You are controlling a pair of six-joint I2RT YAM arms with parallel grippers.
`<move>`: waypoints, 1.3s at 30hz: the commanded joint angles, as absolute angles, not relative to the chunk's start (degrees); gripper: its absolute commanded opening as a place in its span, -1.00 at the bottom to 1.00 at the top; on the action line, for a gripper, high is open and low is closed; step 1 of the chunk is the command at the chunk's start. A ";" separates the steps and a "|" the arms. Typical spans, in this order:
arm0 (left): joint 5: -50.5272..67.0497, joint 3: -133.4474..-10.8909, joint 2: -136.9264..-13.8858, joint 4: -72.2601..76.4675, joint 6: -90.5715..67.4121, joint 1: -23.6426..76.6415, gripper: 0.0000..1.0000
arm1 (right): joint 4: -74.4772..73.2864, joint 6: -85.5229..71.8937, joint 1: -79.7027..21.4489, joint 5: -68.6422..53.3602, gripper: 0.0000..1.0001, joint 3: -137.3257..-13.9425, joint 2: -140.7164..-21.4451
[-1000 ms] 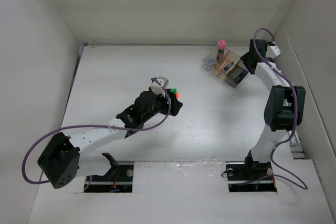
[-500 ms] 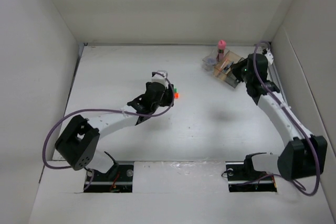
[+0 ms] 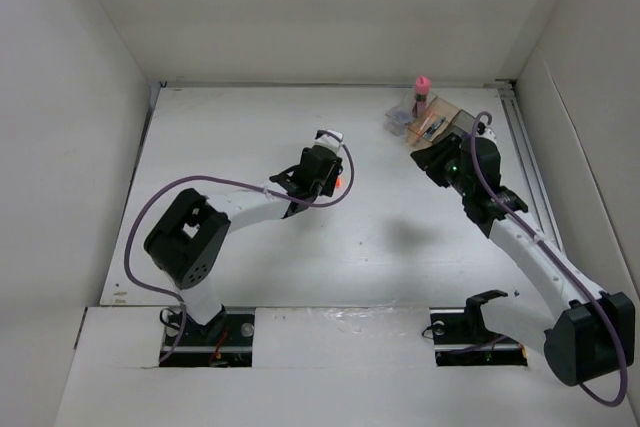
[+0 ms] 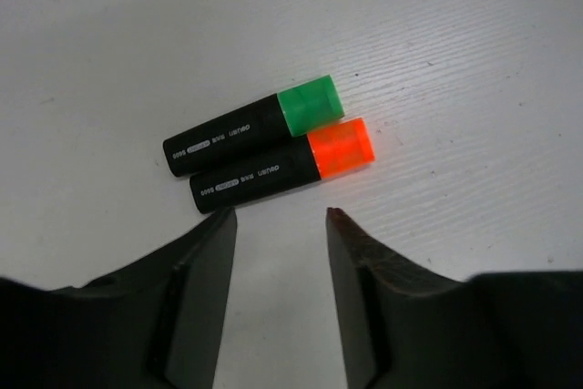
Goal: Sort the stationery into containers
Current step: Grab a piece of stationery with the left arm
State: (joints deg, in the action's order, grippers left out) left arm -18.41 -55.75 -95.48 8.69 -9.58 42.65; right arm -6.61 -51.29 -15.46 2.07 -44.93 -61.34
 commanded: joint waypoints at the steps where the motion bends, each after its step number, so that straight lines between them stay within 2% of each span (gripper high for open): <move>1: -18.11 -61.60 -98.08 7.39 -5.02 42.63 -0.12 | -2.21 -51.06 -15.91 -1.40 -0.11 -43.16 -60.38; 5: -16.35 -65.03 -101.68 6.25 -2.20 42.02 0.11 | -0.97 -51.59 -15.91 -3.25 -0.03 -42.01 -59.85; 10: -10.64 -66.45 -104.93 5.10 -1.05 40.43 0.11 | -0.97 -51.07 -15.91 -3.78 -0.01 -40.96 -56.43; 29: -7.92 -67.85 -110.48 3.87 -0.88 39.20 0.11 | -0.97 -51.06 -15.38 -4.39 0.02 -40.96 -55.55; 31: -7.13 -67.33 -110.48 3.87 -1.49 39.20 -0.02 | -0.97 -51.06 -15.38 -4.39 0.02 -40.96 -55.55; 33: -5.28 -67.32 -110.48 2.38 -2.71 39.20 -0.42 | -0.97 -51.06 -15.38 -4.92 0.02 -40.96 -56.07; 34: -5.27 -67.32 -110.48 2.37 -3.59 39.20 -0.51 | -0.97 -51.06 -15.38 -4.92 0.02 -40.96 -56.07; 39: -5.27 -65.13 -108.03 0.44 -7.12 41.48 -0.55 | -0.97 -51.06 -15.38 -4.92 0.02 -40.96 -56.60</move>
